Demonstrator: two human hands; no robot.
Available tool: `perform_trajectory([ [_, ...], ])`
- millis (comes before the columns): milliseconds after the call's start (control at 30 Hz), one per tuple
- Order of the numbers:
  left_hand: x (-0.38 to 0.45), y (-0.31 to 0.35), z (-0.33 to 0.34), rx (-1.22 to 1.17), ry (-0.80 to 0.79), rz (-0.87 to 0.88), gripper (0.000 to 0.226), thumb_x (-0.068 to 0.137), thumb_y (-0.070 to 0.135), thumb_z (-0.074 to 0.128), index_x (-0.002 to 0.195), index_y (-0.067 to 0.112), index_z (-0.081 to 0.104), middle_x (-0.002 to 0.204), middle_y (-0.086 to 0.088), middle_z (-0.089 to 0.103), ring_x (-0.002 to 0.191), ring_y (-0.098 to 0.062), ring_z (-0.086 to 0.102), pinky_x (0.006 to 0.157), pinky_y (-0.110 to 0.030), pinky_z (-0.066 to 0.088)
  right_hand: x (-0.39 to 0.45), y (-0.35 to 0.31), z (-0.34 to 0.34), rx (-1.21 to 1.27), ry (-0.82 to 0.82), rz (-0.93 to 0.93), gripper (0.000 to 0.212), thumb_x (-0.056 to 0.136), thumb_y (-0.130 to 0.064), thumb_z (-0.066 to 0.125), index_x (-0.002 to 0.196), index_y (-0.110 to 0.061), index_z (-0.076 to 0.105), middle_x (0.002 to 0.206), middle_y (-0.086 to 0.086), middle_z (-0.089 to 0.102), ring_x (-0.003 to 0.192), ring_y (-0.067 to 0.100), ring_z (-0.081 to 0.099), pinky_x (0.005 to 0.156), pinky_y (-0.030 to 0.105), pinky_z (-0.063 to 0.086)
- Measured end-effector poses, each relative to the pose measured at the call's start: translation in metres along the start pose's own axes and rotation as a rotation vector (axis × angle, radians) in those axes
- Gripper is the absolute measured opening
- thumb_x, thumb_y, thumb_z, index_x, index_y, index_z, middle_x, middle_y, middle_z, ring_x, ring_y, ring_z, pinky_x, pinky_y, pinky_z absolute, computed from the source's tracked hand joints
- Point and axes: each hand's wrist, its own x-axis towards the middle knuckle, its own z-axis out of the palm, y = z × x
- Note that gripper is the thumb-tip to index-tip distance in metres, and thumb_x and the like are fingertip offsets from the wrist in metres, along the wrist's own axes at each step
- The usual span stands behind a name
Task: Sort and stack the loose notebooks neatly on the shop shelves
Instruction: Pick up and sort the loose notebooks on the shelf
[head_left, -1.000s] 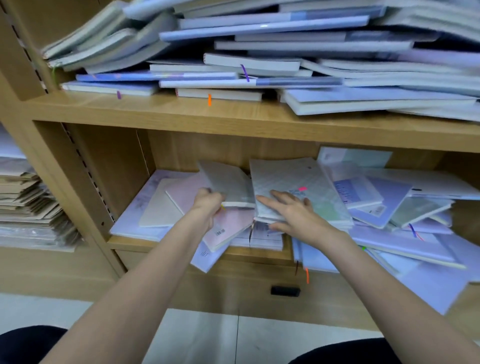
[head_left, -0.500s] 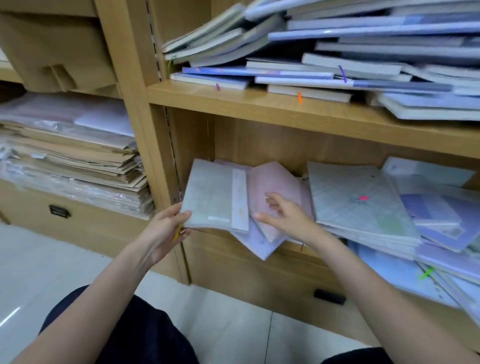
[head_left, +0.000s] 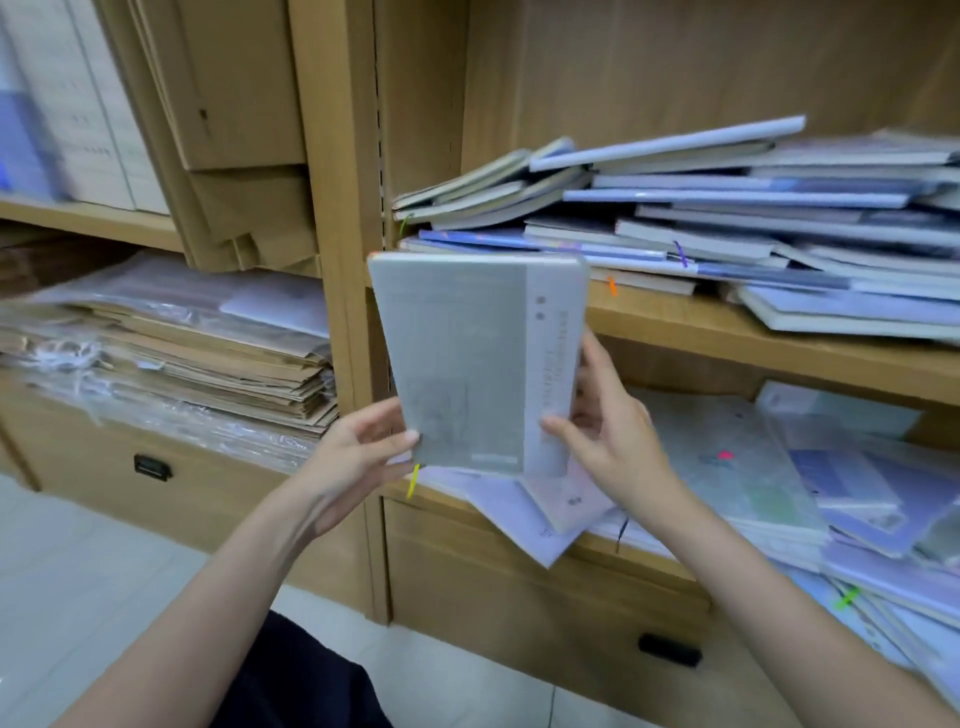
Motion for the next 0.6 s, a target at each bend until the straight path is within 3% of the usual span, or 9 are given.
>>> perform_trajectory([
  [100,0.022,0.049,0.029,0.037,0.056,0.132,0.028,0.088,0.000,0.054,0.107,0.019,0.062,0.087,0.010,0.072,0.080,-0.004,0.066,0.067,-0.023,0.057,0.033,-0.023,-0.027,0.136,0.246,0.025,0.074,0.084,-0.003,0.065,0.135,-0.039,0.024,0.103,-0.009,0.059,0.077,0.007,0.065,0.074,0.019,0.052],
  [200,0.049,0.096,0.065,0.050,0.118,0.243,0.026,0.089,0.003,0.056,0.113,0.012,0.060,0.084,0.003,0.069,0.075,-0.008,0.066,0.062,-0.025,0.058,0.074,-0.046,-0.051,0.216,0.482,-0.021,0.050,0.086,0.001,0.061,0.119,-0.026,0.035,0.099,-0.002,0.061,0.073,0.005,0.063,0.074,0.020,0.050],
  [333,0.086,0.146,0.112,0.133,0.155,0.378,0.028,0.091,0.001,0.055,0.118,0.009,0.060,0.098,-0.006,0.065,0.070,-0.006,0.065,0.057,-0.023,0.056,0.139,-0.062,-0.098,-0.109,0.626,-0.026,0.013,0.088,-0.008,0.057,0.099,-0.014,0.057,0.095,0.004,0.063,0.091,0.022,0.064,0.082,0.035,0.051],
  [400,0.102,0.164,0.130,0.178,0.174,0.458,0.033,0.090,-0.002,0.054,0.121,0.008,0.058,0.100,0.002,0.061,0.079,-0.003,0.063,0.071,-0.021,0.056,0.169,-0.067,-0.124,-0.291,0.581,0.085,0.018,0.090,-0.016,0.055,0.104,-0.009,0.064,0.102,0.005,0.065,0.103,0.025,0.060,0.092,0.035,0.046],
  [467,0.116,0.172,0.141,0.316,0.146,0.514,0.037,0.090,0.000,0.055,0.125,0.013,0.057,0.109,0.007,0.057,0.100,-0.008,0.057,0.088,-0.022,0.048,0.188,-0.070,-0.143,-0.369,0.386,0.234,0.036,0.093,-0.029,0.054,0.123,-0.009,0.058,0.124,0.007,0.059,0.119,0.023,0.051,0.096,0.028,0.039],
  [533,0.127,0.170,0.143,0.625,0.101,0.570,0.036,0.091,0.003,0.052,0.123,0.017,0.059,0.118,0.005,0.058,0.110,-0.011,0.053,0.090,-0.021,0.042,0.192,-0.066,-0.150,-0.507,0.131,0.274,0.048,0.093,-0.039,0.053,0.130,-0.009,0.053,0.131,0.008,0.054,0.124,0.024,0.047,0.092,0.025,0.035],
  [600,0.133,0.161,0.140,0.901,0.079,0.599,0.036,0.092,0.002,0.047,0.122,0.016,0.061,0.125,0.000,0.060,0.120,-0.015,0.050,0.097,-0.024,0.039,0.189,-0.053,-0.149,-0.722,-0.050,0.227,0.047,0.091,-0.042,0.054,0.128,-0.011,0.055,0.130,0.008,0.056,0.123,0.026,0.048,0.094,0.028,0.036],
])
